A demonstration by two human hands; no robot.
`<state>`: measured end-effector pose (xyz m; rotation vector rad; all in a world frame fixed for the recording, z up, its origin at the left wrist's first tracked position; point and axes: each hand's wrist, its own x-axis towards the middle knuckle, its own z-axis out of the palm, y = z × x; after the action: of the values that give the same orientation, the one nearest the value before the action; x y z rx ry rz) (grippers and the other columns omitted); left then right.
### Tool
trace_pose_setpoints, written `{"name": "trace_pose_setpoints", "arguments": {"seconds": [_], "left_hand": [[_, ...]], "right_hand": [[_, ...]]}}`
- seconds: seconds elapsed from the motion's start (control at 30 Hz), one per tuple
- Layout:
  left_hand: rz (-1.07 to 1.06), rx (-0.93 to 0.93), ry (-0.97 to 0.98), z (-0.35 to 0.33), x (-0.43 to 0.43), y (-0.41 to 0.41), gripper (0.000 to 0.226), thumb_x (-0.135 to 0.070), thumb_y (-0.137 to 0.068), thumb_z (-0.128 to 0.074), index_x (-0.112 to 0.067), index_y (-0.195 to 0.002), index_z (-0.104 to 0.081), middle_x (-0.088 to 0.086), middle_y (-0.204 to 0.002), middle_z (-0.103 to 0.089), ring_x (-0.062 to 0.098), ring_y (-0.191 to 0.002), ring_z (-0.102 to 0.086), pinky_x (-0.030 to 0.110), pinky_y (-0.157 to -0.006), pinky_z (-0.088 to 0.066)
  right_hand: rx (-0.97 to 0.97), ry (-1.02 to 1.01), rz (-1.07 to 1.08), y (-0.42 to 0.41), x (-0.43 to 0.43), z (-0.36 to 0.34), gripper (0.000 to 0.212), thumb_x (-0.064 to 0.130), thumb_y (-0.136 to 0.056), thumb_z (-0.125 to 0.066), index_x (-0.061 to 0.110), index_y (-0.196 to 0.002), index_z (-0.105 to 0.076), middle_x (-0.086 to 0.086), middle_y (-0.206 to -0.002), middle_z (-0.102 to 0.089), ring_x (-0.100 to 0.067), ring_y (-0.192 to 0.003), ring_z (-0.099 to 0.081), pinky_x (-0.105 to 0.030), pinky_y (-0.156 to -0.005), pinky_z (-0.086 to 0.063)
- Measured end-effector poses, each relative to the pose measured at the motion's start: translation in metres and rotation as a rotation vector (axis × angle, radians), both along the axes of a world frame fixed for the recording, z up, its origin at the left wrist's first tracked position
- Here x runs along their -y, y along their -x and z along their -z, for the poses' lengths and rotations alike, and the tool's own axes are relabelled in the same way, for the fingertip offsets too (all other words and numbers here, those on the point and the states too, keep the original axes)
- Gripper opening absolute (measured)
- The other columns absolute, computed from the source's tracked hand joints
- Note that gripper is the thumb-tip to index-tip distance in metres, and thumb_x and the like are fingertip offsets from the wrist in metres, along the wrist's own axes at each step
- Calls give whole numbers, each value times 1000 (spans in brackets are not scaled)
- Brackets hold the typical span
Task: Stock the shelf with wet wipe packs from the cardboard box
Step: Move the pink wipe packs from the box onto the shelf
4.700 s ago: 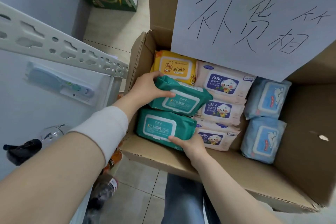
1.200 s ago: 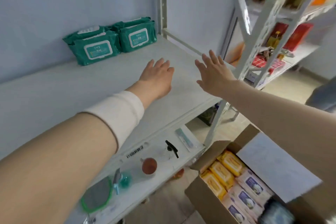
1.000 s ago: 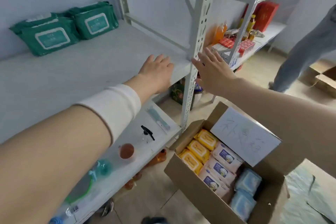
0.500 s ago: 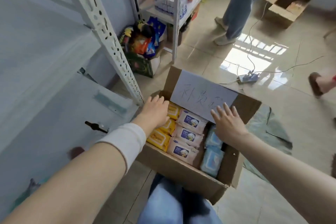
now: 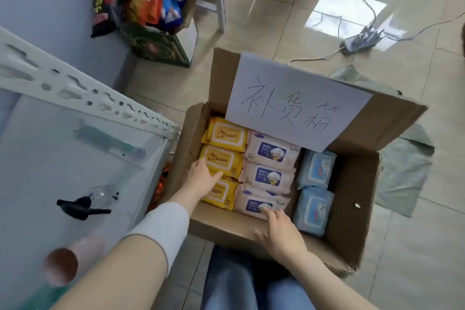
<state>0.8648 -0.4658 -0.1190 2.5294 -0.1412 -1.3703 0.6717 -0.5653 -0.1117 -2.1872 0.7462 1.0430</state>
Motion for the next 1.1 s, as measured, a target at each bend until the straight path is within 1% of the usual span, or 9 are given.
{"name": "trace_pose_setpoints", "arguments": {"seconds": [0.2,0.33,0.47,0.6,0.77,0.87,0.97,1.03,1.1], "left_hand": [[19,198,204,96,50,-19,54,-33,-86,-62,-13,-133,-44,8,-134,-49,24,-123,-47,35,-100,-39],[140,151,304,126,87,4,60,-27,-80,-69,-11,-132,-44,11,-133,-47,25,-122,-46,37,-102,-40],[119,249,292,148,115,3,71,-29,-73,-76,-10,-131,-40,10,-134,-40,25,-125,-39,30,-104,-33],[-77,223,254,163,133,-3,86,-36,-66,-80,-12,-134,-33,8,-137,-48,27,-126,-46,33,-97,-40],[62,150,251,164,132,-7,55,-43,-70,-76,-15,-115,-60,-1,-113,-61,16,-101,-56,25,-75,-39],[24,77,330,157,125,-5,23,-33,-73,-75,-22,-83,-58,-9,-88,-55,7,-76,-49,22,-60,-36],[-92,-47,429,149,113,4,31,-27,-77,-72,-23,-66,-44,-4,-75,-56,11,-72,-51,25,-57,-35],[-137,-83,466,142,103,10,32,-25,-80,-69,-21,-66,-41,4,-80,-59,17,-76,-55,26,-60,-40],[-201,-65,519,135,94,16,31,-21,-82,-68,-20,-67,-40,2,-79,-59,12,-73,-57,18,-56,-44]], "right_hand": [[139,33,715,-51,46,112,76,39,-84,-65,6,-144,-30,-15,-143,-41,-29,-132,-38,-37,-106,-34],[9,165,878,-22,78,148,83,40,-76,-74,0,-138,-36,-24,-138,-41,-36,-131,-34,-42,-106,-34],[13,-62,934,3,85,178,77,29,-72,-79,4,-134,-43,-16,-134,-52,-31,-122,-51,-40,-99,-44],[50,-139,1027,3,77,200,68,28,-67,-83,12,-125,-51,-7,-125,-62,-25,-111,-59,-27,-82,-43],[53,-119,1119,6,72,206,68,30,-67,-82,10,-125,-52,-6,-122,-63,-24,-110,-60,-25,-82,-44],[109,-311,1262,9,73,197,41,26,-71,-80,16,-106,-62,1,-101,-67,-11,-84,-65,-19,-67,-51],[116,-429,1355,13,75,189,13,26,-76,-75,23,-80,-63,7,-79,-67,-5,-68,-64,-12,-47,-48],[131,-457,1392,13,77,184,12,24,-79,-73,23,-79,-62,9,-76,-65,-6,-67,-63,-9,-42,-46],[156,-478,1410,13,79,178,10,22,-81,-71,24,-82,-61,10,-76,-64,-5,-68,-61,-9,-42,-45]]}}
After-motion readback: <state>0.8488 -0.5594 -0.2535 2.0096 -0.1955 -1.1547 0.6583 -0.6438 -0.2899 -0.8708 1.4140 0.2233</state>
